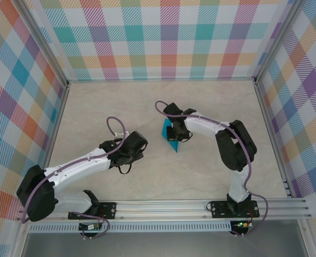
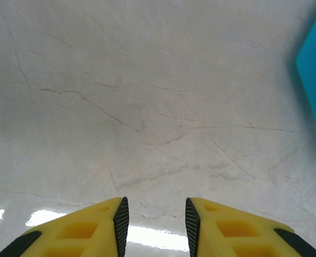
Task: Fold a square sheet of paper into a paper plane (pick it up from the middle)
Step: Turn over the paper at the center of the table.
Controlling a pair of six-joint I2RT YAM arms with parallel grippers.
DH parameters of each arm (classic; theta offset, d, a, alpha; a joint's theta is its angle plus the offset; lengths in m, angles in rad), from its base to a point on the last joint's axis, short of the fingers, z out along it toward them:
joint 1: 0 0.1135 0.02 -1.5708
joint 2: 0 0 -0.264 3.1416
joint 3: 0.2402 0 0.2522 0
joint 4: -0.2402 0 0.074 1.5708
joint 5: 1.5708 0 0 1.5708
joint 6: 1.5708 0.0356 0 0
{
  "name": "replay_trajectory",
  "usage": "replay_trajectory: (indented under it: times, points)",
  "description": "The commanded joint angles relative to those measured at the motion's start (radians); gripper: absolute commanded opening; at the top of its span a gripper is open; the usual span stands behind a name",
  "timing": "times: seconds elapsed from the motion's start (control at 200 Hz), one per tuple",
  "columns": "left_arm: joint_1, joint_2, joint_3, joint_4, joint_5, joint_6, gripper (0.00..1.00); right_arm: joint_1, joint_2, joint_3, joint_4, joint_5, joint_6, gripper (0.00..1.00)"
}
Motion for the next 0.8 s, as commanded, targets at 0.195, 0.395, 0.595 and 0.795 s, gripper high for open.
replay_trajectory:
  times: [0.195,0.395,0.595,0.795]
  points:
    - [0.018,-0.039,-0.031,-0.002,-0.026,-0.026,0.36,0.017,0.048,0.008,-0.056,0.041,0.053,0.18]
    - [0.02,-0.021,-0.031,0.016,-0.009,-0.026,0.36,0.014,0.037,-0.022,-0.037,0.041,0.072,0.22]
    - [0.02,0.001,-0.02,0.026,0.007,-0.02,0.36,0.01,0.018,-0.069,0.019,-0.001,0.081,0.24]
    - [0.02,0.007,-0.019,0.029,0.012,-0.02,0.36,0.01,0.078,-0.102,0.021,-0.015,0.099,0.26]
